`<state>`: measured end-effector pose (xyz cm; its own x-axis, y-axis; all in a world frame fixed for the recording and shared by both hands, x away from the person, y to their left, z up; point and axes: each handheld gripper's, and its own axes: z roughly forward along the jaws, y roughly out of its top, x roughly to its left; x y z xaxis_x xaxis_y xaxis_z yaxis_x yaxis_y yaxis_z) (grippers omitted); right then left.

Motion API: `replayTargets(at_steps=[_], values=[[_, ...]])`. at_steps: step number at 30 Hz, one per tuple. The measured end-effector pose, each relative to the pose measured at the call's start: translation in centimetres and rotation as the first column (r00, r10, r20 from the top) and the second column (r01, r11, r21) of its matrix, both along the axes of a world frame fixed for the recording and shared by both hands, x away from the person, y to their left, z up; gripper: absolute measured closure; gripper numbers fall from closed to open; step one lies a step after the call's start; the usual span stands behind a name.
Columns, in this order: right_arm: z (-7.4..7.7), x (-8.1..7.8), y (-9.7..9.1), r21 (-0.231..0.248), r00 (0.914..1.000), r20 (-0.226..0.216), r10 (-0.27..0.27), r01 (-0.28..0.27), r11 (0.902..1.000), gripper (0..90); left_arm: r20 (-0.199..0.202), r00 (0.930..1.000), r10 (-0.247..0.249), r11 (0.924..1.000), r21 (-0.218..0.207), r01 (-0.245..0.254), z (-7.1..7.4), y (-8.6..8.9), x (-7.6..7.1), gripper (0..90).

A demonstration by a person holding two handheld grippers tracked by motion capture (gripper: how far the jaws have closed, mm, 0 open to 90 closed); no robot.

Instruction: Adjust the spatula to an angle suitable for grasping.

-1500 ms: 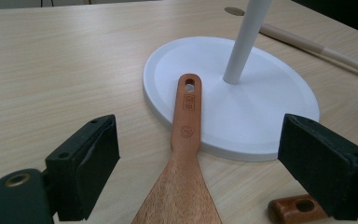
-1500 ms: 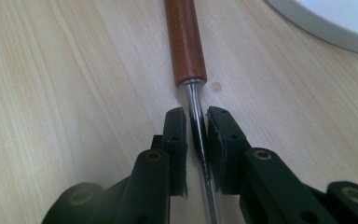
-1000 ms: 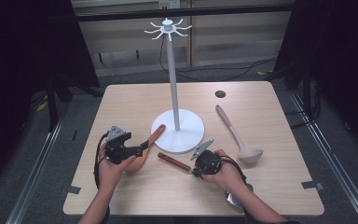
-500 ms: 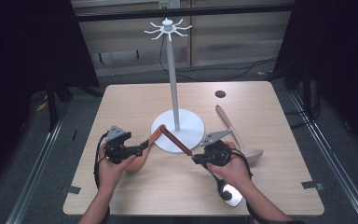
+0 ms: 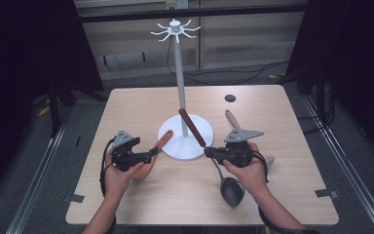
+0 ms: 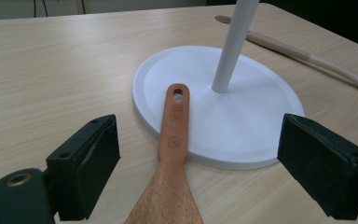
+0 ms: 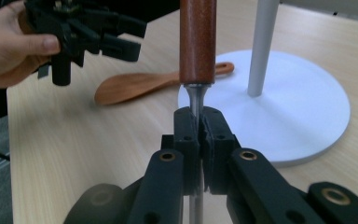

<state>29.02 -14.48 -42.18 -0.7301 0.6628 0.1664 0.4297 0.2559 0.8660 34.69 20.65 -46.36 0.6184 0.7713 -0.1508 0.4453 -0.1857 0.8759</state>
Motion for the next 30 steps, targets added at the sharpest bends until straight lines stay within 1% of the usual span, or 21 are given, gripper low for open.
replayTargets(at_steps=[3,5,6,7,8,10,12,13,16,17,18,20,22,23,24,25,26,27,28,29,30], values=[[0.2,0.0,-0.2,0.018,0.9999,0.013,-0.007,0.007,0.9998,85.9,-0.001,1.0000,-0.003,1.0000,-0.007,0.003,0.1,-0.3,-0.1,12.7],[0.4,-0.1,-0.4,0.041,0.9996,0.024,-0.017,0.016,0.9990,85.9,-0.005,0.9997,-0.023,0.9996,-0.016,0.023,0.2,-0.7,-0.2,12.7],[0.6,0.0,-0.6,0.068,0.9994,0.025,-0.022,0.020,0.9975,85.9,-0.009,0.9990,-0.043,0.9987,-0.026,0.043,0.3,-1.1,-0.3,12.6],[0.6,0.0,-0.6,0.068,0.9994,0.025,-0.022,0.020,0.9975,85.9,-0.009,0.9990,-0.043,0.9987,-0.026,0.043,0.3,-1.1,-0.3,12.7],[0.8,0.0,-0.7,0.083,0.9993,0.027,-0.027,0.025,0.9962,85.9,-0.009,0.9982,-0.060,0.9974,-0.041,0.059,0.5,-1.5,-0.4,12.6],[0.9,0.1,-0.8,0.095,0.9993,0.028,-0.024,0.022,0.9953,85.9,-0.008,0.9965,-0.083,0.9957,-0.043,0.083,0.8,-2.1,-0.6,12.6],[1.0,0.1,-0.9,0.108,0.9986,0.041,-0.034,0.029,0.9937,85.9,-0.006,0.9942,-0.107,0.9921,-0.065,0.107,1.1,-2.8,-0.8,12.7],[1.1,0.0,-1.0,0.116,0.9980,0.048,-0.040,0.034,0.9926,85.9,-0.006,0.9942,-0.107,0.9921,-0.065,0.107,1.1,-2.8,-0.8,12.9],[1.4,0.0,-1.2,0.138,0.9953,0.060,-0.076,0.067,0.9882,85.9,-0.007,0.9824,-0.186,0.9755,-0.120,0.184,1.7,-4.4,-1.4,14.0],[1.4,0.0,-1.2,0.138,0.9953,0.060,-0.076,0.067,0.9882,85.9,-0.007,0.9824,-0.186,0.9755,-0.120,0.184,1.7,-4.4,-1.4,14.1],[1.5,0.0,-1.2,0.146,0.9940,0.070,-0.084,0.073,0.9866,85.9,-0.009,0.9773,-0.212,0.9684,-0.137,0.209,1.8,-5.0,-1.5,14.1],[1.9,-0.1,-1.2,0.150,0.9894,0.092,-0.112,0.098,0.9838,85.9,-0.004,0.9705,-0.241,0.9608,-0.142,0.238,1.9,-5.9,-1.7,14.7],[2.3,-0.2,-1.1,0.153,0.9855,0.109,-0.130,0.113,0.9818,85.9,-0.010,0.9609,-0.277,0.9466,-0.175,0.271,2.0,-7.0,-2.0,16.0],[2.5,-0.2,-0.9,0.158,0.9821,0.119,-0.146,0.127,0.9792,85.9,-0.013,0.9537,-0.300,0.9370,-0.191,0.292,2.1,-7.8,-2.2,18.0],[2.5,-0.3,-0.8,0.151,0.9800,0.126,-0.154,0.135,0.9793,85.9,-0.013,0.9537,-0.300,0.9370,-0.191,0.292,2.1,-7.8,-2.2,18.7],[2.5,-0.3,-0.8,0.151,0.9800,0.126,-0.154,0.135,0.9793,85.9,-0.013,0.9491,-0.315,0.9306,-0.201,0.306,2.1,-8.3,-2.3,18.7],[2.6,-0.3,-0.6,0.144,0.9780,0.138,-0.157,0.137,0.9800,85.8,-0.007,0.9431,-0.332,0.9241,-0.203,0.324,2.2,-8.8,-2.5,20.1],[2.6,-0.3,-0.5,0.147,0.9727,0.148,-0.179,0.157,0.9765,85.9,-0.009,0.9360,-0.352,0.9153,-0.213,0.342,2.2,-9.5,-2.6,24.4],[2.6,-0.3,-0.4,0.146,0.9709,0.155,-0.183,0.160,0.9763,85.8,-0.009,0.9360,-0.352,0.9153,-0.213,0.342,2.2,-9.5,-2.6,26.9],[2.7,-0.3,-0.2,0.148,0.9688,0.156,-0.193,0.170,0.9743,85.8,-0.013,0.9337,-0.358,0.9123,-0.218,0.347,2.2,-9.8,-2.7,30.2],[2.7,-0.3,-0.1,0.148,0.9676,0.157,-0.198,0.175,0.9734,85.8,-0.013,0.9234,-0.384,0.8995,-0.231,0.370,2.3,-10.6,-2.8,34.1]])
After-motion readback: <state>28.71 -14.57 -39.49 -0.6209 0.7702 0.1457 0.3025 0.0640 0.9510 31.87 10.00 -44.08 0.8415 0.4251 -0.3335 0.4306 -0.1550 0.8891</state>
